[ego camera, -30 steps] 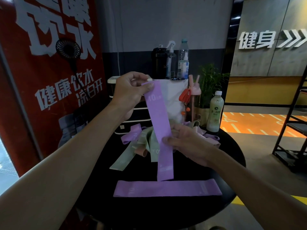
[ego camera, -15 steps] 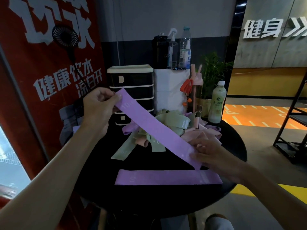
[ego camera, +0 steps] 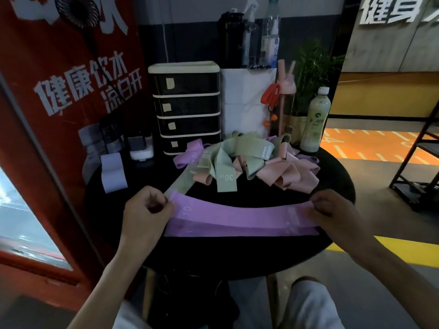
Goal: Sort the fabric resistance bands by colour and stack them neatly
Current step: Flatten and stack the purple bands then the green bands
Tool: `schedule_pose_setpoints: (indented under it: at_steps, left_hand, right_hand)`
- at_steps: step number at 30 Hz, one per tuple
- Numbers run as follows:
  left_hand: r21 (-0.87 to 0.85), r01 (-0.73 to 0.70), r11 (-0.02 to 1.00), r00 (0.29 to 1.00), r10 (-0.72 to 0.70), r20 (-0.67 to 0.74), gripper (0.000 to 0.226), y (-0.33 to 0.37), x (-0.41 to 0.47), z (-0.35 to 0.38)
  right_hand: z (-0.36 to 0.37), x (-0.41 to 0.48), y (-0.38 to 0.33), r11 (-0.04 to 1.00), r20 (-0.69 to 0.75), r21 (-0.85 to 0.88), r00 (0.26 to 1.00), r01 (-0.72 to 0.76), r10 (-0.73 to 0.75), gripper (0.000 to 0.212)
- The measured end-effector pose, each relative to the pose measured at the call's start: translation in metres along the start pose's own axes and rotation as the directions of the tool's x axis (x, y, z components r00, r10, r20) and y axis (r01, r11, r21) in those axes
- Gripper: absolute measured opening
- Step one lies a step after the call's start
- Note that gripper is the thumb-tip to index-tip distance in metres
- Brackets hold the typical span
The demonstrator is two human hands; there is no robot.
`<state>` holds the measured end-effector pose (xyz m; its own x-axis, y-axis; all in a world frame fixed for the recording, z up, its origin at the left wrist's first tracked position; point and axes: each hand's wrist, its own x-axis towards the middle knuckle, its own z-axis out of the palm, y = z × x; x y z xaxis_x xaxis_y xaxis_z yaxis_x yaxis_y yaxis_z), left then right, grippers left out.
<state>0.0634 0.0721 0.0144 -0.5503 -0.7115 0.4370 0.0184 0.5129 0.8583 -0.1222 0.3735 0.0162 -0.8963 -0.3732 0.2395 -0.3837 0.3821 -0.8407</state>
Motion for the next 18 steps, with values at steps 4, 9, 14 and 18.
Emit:
schedule_pose_setpoints:
  at_steps: [4, 9, 14, 18]
  left_hand:
    - [0.075, -0.009, 0.997, 0.999, 0.006, 0.039, 0.026, -0.011, -0.011, -0.001]
    - [0.151, -0.025, 0.988, 0.998, 0.015, 0.067, 0.023, -0.016, -0.016, -0.001]
    - [0.185, -0.004, 0.983, 0.995, -0.015, 0.098, 0.023, -0.02, -0.016, 0.001]
    - [0.22, -0.012, 0.976, 0.995, -0.011, 0.104, 0.022, -0.019, -0.017, 0.001]
  right_hand:
    - [0.006, -0.007, 0.011, 0.986, -0.051, -0.14, 0.993, 0.095, -0.103, 0.018]
    - [0.011, -0.011, 0.021, 0.977, -0.045, -0.181, 0.991, 0.113, -0.123, 0.018]
    - [0.01, -0.012, 0.021, 0.979, -0.055, -0.17, 0.991, 0.112, -0.122, 0.021]
    - [0.01, -0.012, 0.021, 0.98, -0.069, -0.168, 0.991, 0.105, -0.118, 0.021]
